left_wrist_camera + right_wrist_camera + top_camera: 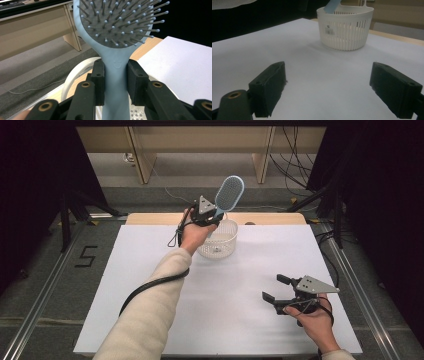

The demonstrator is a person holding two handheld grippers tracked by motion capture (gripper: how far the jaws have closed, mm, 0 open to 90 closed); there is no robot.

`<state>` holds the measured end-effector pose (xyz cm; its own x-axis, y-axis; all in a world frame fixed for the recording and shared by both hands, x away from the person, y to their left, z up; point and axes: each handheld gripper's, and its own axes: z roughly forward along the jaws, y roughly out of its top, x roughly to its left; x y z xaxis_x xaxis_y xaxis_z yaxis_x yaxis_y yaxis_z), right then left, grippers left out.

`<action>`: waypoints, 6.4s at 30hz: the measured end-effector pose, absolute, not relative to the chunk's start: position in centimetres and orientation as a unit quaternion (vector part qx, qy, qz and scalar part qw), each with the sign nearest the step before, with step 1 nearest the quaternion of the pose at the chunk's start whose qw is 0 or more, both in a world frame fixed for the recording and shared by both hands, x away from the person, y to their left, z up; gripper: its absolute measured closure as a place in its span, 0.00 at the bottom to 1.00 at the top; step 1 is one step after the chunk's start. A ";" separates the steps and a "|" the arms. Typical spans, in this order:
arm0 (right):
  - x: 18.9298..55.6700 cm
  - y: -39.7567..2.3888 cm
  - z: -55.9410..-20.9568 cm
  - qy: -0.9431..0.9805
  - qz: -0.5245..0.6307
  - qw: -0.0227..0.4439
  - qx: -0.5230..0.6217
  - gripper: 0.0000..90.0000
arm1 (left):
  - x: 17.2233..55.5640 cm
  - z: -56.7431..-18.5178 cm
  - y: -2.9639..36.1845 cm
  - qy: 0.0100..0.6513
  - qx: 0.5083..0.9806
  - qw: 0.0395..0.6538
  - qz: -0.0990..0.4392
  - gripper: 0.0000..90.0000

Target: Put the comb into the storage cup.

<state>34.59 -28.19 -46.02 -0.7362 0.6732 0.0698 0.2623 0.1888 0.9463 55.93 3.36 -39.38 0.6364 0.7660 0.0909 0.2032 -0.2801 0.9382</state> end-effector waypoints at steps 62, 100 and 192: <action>34.6 -28.1 -46.0 0.751 0.553 0.184 0.311 0.16 | 56.1 -41.9 2.9 0.316 0.773 0.478 0.271 0.78; 34.6 -28.1 -46.0 0.752 0.552 0.183 0.310 0.16 | 56.2 -42.4 2.7 0.306 0.788 0.460 0.271 0.77; 34.6 -27.9 -46.1 0.755 0.542 0.193 0.315 0.16 | 44.9 -41.0 15.9 0.395 0.766 0.441 0.250 0.03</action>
